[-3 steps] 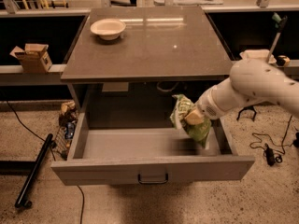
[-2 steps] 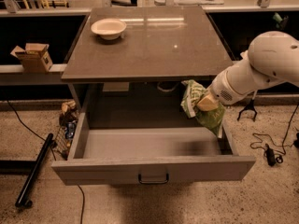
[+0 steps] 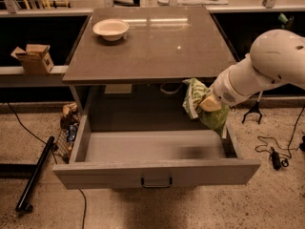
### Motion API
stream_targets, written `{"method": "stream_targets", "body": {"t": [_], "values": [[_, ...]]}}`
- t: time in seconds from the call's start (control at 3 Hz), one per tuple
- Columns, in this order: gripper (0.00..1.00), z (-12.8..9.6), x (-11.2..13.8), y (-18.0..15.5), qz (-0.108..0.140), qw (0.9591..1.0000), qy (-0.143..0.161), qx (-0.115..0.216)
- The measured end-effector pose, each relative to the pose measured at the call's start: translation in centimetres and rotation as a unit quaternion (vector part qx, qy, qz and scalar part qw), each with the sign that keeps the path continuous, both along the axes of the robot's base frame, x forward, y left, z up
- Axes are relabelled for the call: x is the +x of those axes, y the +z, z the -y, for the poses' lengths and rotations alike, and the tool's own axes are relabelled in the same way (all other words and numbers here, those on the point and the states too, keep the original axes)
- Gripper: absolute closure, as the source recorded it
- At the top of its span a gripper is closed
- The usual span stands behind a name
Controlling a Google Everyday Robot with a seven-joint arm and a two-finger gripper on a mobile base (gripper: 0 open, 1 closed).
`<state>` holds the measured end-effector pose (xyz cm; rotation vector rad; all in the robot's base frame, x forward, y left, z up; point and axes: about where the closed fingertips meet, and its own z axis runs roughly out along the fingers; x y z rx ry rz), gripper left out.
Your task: Pick green jalapeno chip bag from top drawer and place on counter
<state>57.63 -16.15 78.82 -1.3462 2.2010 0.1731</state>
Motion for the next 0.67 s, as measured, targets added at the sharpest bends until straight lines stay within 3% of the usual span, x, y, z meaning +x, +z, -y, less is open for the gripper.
{"method": "stream_targets", "body": {"t": [0.33, 0.67], "values": [[1.00, 4.1, -2.5, 7.8, 0.070, 0.9968, -0.018, -0.033], [1.00, 12.7, -7.7, 18.7, 0.125, 0.9904, -0.039, -0.045]]}}
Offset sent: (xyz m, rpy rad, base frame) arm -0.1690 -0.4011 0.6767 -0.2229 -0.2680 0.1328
